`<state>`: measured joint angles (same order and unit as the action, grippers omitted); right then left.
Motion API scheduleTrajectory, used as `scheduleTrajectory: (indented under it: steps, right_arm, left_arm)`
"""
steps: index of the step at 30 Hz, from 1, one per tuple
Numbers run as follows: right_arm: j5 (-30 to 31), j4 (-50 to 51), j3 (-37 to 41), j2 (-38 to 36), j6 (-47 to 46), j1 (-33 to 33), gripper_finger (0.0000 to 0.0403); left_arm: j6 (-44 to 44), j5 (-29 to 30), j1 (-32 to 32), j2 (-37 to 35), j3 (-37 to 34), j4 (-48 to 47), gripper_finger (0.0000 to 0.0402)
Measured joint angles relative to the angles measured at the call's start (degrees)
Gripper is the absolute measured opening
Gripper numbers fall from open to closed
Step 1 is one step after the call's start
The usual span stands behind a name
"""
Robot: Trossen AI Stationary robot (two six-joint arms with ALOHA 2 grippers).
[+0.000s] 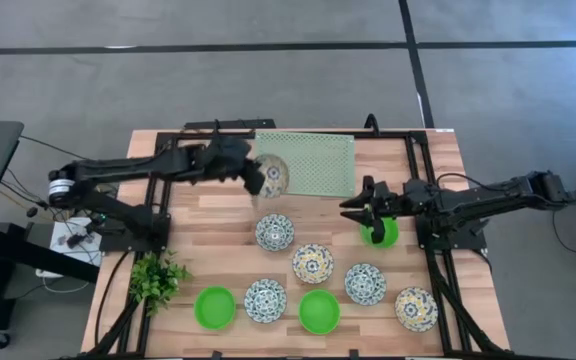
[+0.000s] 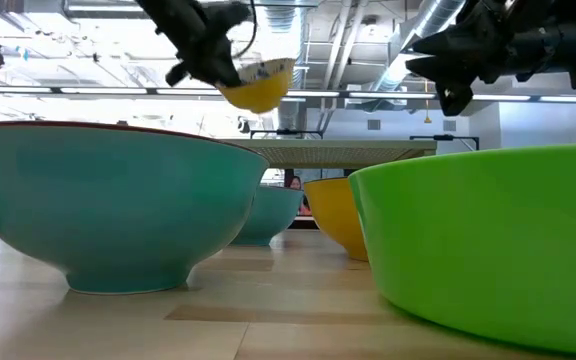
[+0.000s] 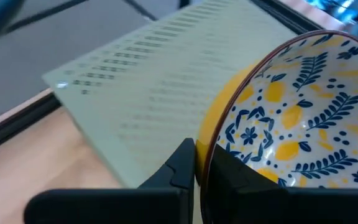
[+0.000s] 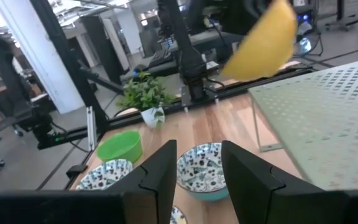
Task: Pick & Place Mini bowls
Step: Put the top yellow patterned bowl on the shelf
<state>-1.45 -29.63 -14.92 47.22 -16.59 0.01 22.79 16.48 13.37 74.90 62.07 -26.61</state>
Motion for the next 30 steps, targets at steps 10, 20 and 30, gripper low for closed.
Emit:
scheduleTrajectory:
  steps: [10, 20, 30]
  right_arm:
    - [0.0, 0.0, 0.0, 0.0, -0.01, -0.77, 0.0122]
    - [-0.01, 0.04, 0.0, 0.0, -0.01, 1.73, 0.0122]
    - [-0.02, 0.09, 0.0, 0.0, -0.01, 3.31, 0.0122]
  left_arm:
    - [2.74, -12.21, 14.15, 5.2, 0.84, 0.04, 0.0021]
    - [3.27, -16.37, 16.41, 6.71, 0.84, -1.45, 0.0021]
    - [4.58, -18.27, 16.41, 6.55, 0.84, -1.66, 0.003]
